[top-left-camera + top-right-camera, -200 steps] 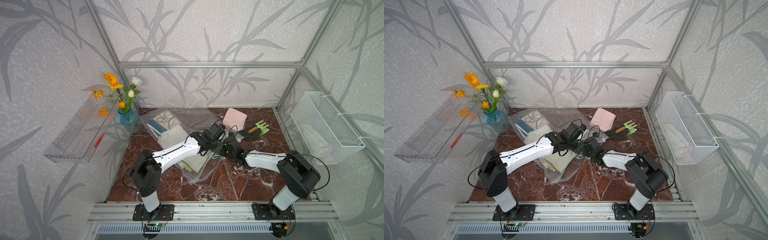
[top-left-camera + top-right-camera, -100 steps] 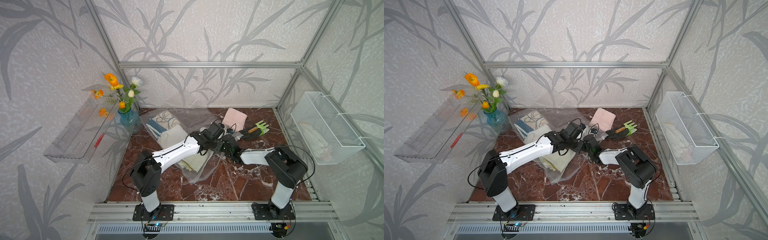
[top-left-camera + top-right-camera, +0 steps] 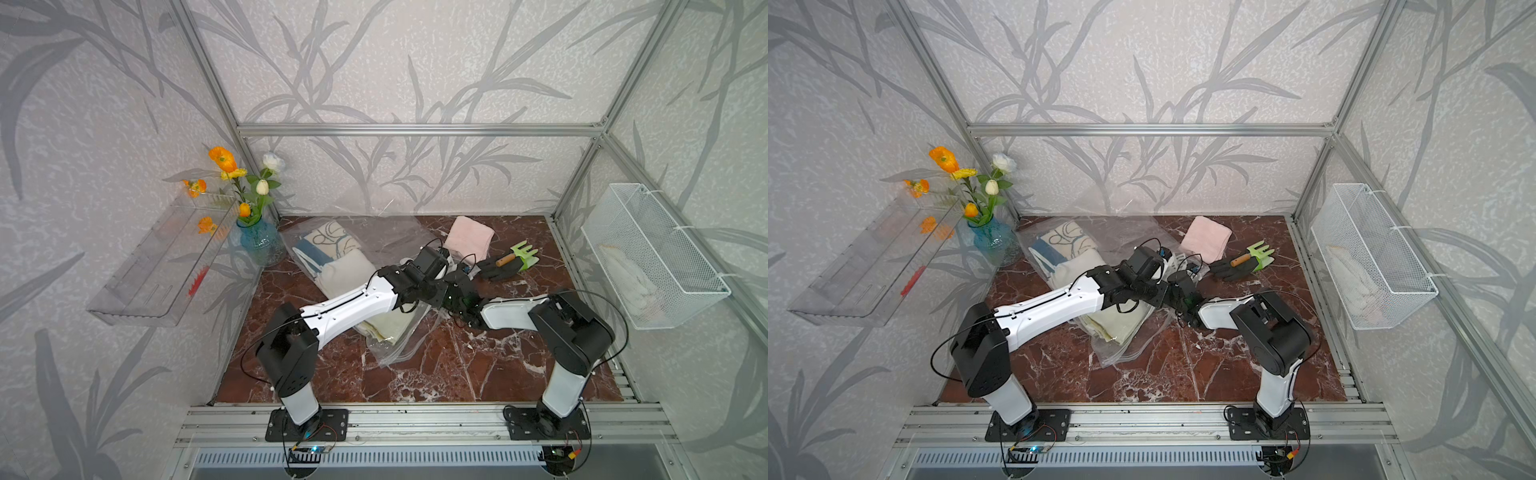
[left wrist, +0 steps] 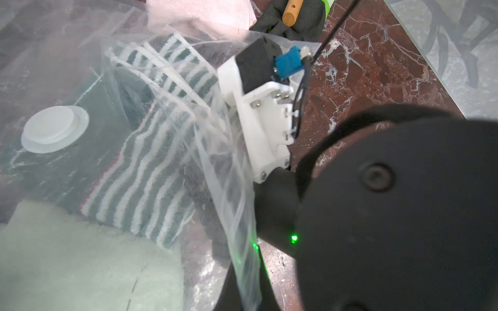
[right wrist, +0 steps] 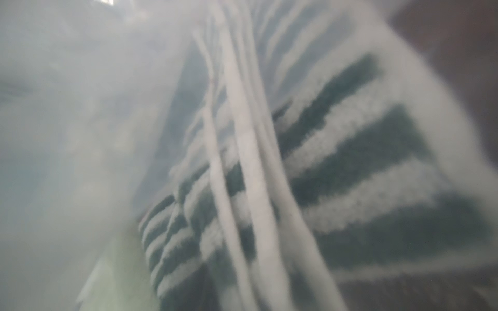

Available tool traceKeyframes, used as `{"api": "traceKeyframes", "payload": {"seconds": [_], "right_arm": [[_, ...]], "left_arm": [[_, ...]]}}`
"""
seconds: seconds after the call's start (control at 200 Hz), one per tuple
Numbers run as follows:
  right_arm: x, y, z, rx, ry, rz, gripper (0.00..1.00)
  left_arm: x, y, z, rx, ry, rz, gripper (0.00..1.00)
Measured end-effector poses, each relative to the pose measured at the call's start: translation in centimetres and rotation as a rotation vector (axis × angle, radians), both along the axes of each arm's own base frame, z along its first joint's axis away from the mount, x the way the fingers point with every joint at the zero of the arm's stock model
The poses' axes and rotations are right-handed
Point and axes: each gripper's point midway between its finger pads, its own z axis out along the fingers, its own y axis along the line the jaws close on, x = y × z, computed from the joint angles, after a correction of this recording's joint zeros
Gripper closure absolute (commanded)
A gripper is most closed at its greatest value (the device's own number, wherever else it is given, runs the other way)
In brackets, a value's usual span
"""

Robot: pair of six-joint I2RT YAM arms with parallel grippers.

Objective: Place the folded towel into the vacuum bag
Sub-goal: Place the towel in the vacuum bag.

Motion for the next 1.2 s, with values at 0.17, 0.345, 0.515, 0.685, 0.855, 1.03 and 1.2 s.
{"api": "traceKeyframes", "payload": {"seconds": [0.17, 0.345, 0.515, 0.685, 0.855, 1.03, 1.2], "right_arm": [[2.7, 2.2, 0.3, 0.015, -0.087, 0.005, 0.74], [4.7, 3.3, 1.1, 0.047, -0.167, -0.016, 0.75], [5.9, 4.5, 1.7, 0.1, -0.218, -0.004, 0.62], [5.8, 4.9, 1.6, 0.117, -0.199, 0.018, 0.37], [1.4, 2.2, 0.6, 0.096, -0.112, 0.028, 0.32], [-2.9, -1.3, 2.3, 0.086, -0.04, 0.03, 0.31], [-4.9, -5.7, 4.2, -0.027, 0.049, 0.04, 0.31]], "left_arm": [[0.3, 0.6, -0.2, 0.017, 0.001, 0.023, 1.0], [0.7, 1.1, -0.4, 0.038, -0.01, 0.045, 1.0], [1.1, 1.5, -0.5, 0.051, -0.017, 0.061, 1.0], [1.3, 1.6, -0.4, 0.047, -0.02, 0.067, 0.96], [-0.1, 1.1, 0.5, -0.01, 0.001, 0.028, 0.86], [-2.1, 1.2, 3.7, -0.116, -0.009, -0.002, 0.69], [-2.3, 2.5, 7.2, -0.221, -0.054, 0.027, 0.67]]}}
